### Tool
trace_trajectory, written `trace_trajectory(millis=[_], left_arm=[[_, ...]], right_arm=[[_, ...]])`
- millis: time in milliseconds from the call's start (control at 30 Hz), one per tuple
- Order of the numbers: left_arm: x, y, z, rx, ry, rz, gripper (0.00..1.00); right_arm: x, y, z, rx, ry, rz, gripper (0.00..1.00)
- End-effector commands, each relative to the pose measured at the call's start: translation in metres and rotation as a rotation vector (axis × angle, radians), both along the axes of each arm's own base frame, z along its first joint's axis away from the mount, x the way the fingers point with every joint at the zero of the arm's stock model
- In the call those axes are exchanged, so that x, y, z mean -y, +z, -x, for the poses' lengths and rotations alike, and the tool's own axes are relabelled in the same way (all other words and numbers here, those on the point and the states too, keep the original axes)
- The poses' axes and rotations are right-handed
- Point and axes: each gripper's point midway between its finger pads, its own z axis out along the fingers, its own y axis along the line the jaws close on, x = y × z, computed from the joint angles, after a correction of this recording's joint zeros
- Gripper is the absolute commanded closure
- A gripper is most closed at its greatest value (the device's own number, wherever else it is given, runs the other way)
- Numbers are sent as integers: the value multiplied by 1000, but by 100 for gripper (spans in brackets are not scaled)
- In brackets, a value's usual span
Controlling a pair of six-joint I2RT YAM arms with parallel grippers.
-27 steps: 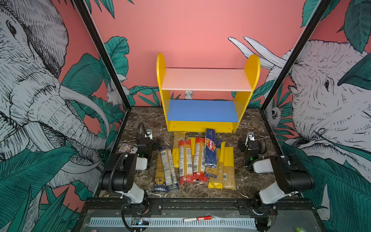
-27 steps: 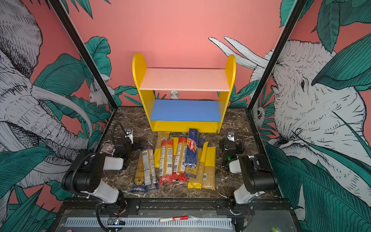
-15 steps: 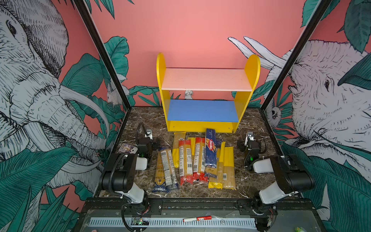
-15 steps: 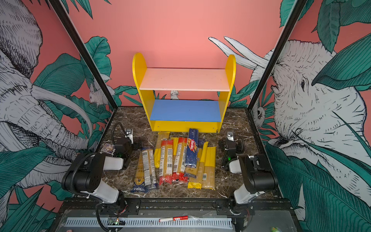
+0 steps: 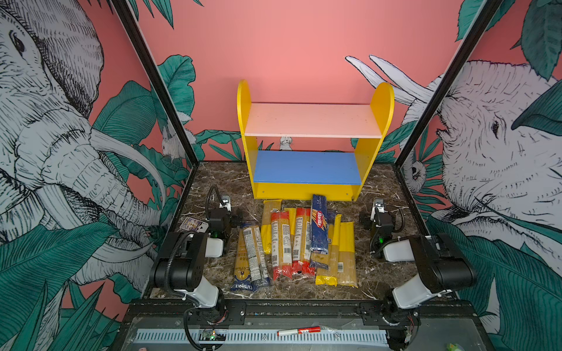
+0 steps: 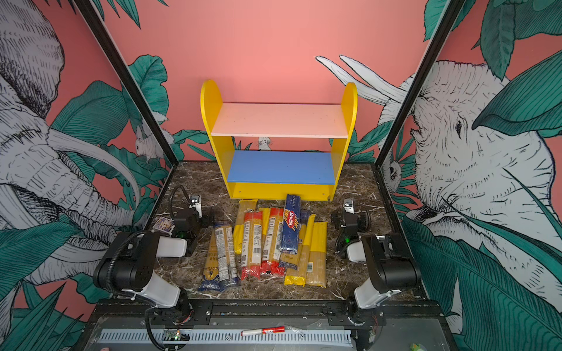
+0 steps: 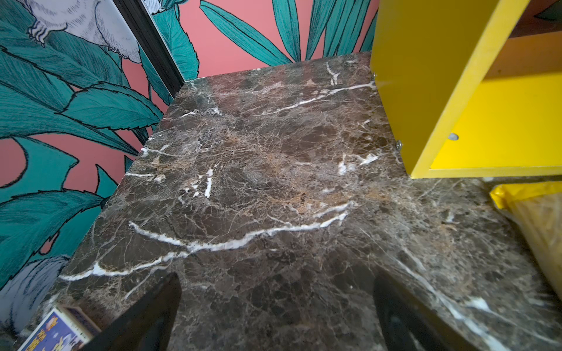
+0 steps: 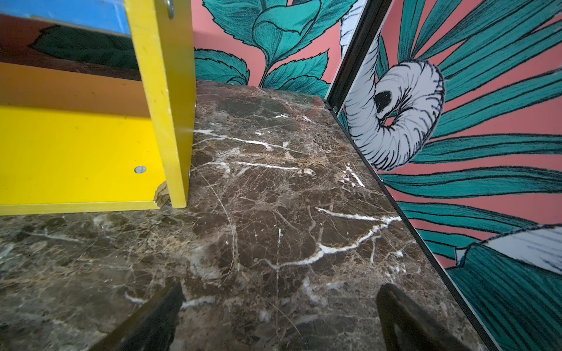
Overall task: Arrange pasta packages on shelves
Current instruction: Pick up the pasta box from the pasta bags.
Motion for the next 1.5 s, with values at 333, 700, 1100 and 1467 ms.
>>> trace_trajectory(millis=[333, 700, 1100, 1467], left_arm=[[-1, 14, -5, 43, -1, 12, 1], [-1, 14, -5, 44, -1, 12, 1], [0, 14, -5, 42, -5, 10, 1], [-1, 35, -7, -32, 20, 0, 6]], right_arm=[[-1, 15, -4, 58, 6, -10, 1], [-1, 15, -4, 58, 6, -10, 1], [7, 36, 5, 71, -75, 24, 1], [24, 76, 27, -172, -383, 9, 1]])
